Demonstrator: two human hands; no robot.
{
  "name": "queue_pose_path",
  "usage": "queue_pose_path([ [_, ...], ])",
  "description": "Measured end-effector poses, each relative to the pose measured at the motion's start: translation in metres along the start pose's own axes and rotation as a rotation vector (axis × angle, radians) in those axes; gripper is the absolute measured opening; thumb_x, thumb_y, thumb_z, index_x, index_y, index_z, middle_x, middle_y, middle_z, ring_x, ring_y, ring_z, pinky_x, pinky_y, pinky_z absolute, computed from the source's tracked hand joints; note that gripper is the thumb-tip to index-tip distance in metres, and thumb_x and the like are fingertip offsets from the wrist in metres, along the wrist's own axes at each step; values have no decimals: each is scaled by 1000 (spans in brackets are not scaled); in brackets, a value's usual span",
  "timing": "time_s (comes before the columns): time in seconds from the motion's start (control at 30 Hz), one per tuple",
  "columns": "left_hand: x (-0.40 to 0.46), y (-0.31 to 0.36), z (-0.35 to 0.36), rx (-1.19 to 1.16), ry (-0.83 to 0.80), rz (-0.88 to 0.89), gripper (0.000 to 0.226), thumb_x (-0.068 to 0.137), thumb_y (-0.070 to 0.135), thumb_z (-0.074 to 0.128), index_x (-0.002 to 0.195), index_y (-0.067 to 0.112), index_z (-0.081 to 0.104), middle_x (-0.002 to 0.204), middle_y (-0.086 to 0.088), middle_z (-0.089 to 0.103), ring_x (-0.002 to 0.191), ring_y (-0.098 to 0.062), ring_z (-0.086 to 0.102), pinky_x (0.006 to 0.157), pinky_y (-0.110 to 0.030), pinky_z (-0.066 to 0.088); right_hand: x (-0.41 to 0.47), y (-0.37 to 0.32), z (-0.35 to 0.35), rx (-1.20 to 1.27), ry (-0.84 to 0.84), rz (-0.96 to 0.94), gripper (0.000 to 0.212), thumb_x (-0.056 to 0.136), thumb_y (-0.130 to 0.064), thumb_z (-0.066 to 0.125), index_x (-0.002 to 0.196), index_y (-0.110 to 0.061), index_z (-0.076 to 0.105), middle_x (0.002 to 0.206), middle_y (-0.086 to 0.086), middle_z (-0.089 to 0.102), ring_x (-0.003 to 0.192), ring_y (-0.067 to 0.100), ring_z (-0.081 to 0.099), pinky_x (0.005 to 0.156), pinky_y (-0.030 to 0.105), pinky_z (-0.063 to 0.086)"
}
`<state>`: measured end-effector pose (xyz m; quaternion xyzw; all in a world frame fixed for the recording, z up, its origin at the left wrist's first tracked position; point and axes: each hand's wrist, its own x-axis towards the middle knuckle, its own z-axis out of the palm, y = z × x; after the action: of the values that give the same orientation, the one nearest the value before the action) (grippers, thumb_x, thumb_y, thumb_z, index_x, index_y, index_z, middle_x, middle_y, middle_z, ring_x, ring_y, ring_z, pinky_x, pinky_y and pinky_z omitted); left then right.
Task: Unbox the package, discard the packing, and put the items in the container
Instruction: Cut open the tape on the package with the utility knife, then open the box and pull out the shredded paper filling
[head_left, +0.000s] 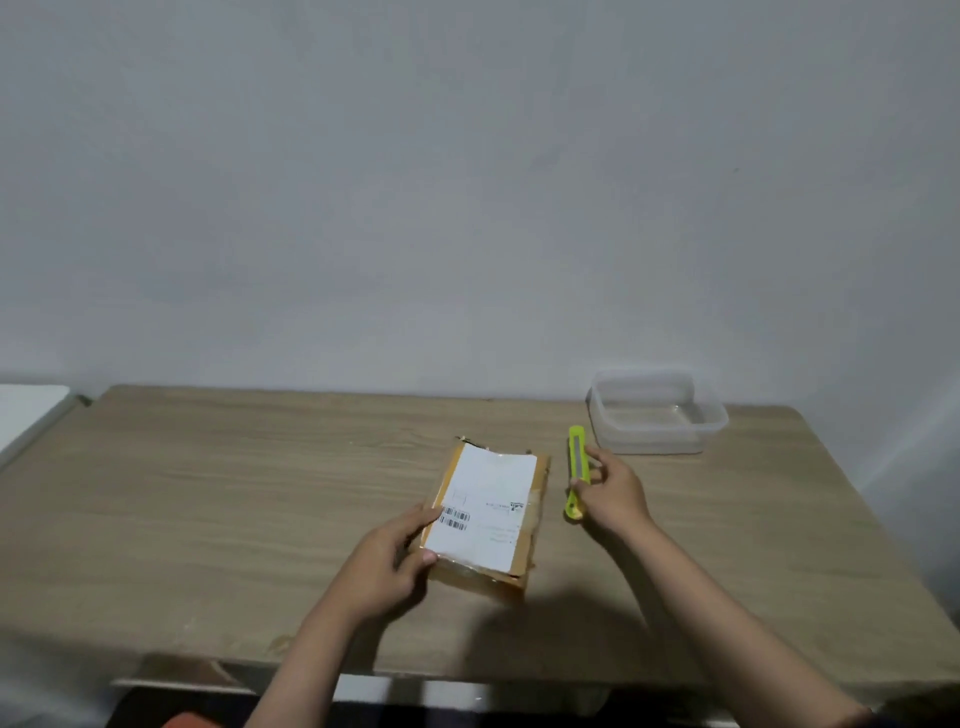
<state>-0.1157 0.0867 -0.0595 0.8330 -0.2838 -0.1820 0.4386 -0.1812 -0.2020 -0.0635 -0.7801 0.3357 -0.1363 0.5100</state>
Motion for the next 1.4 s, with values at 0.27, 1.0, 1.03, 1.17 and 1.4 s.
queue_pose_path([
  [0.27,14,8,-6,-59,-36,-102,56,84,-13,51,125,24,48,145,-7,41,136,-18,35,110,-19,23,41,6,18,-217,-25,-83,52,82,-9,64,132,-6,50,134,13,55,122,29,52,103,32,39],
  [1.0,-42,33,86,-293,585,-185,92,62,39,79,139,17,33,128,1,37,115,-11,47,104,-37,39,-26,0,17,-182,-159,-380,35,81,-27,68,115,-19,62,107,-6,59,104,13,56,89,20,39],
  [1.03,-45,32,85,-271,545,-164,103,57,46,80,142,19,28,134,2,35,123,-9,41,107,-35,34,-34,3,18,-197,-145,-395,36,80,-30,68,115,-22,62,107,-8,58,105,13,55,90,22,41],
  [1.17,-55,16,70,-262,389,-76,112,53,41,85,144,33,20,142,5,41,131,-10,40,107,-40,38,-77,20,24,-302,-92,-462,47,78,-50,58,122,-32,57,117,-11,59,111,13,50,92,23,39],
  [1.4,-73,-5,46,-250,309,-94,99,66,8,81,142,34,24,131,13,54,120,-15,53,102,-33,43,-136,33,30,-280,3,-501,64,70,-67,54,119,-26,62,111,-9,64,105,11,56,86,21,44],
])
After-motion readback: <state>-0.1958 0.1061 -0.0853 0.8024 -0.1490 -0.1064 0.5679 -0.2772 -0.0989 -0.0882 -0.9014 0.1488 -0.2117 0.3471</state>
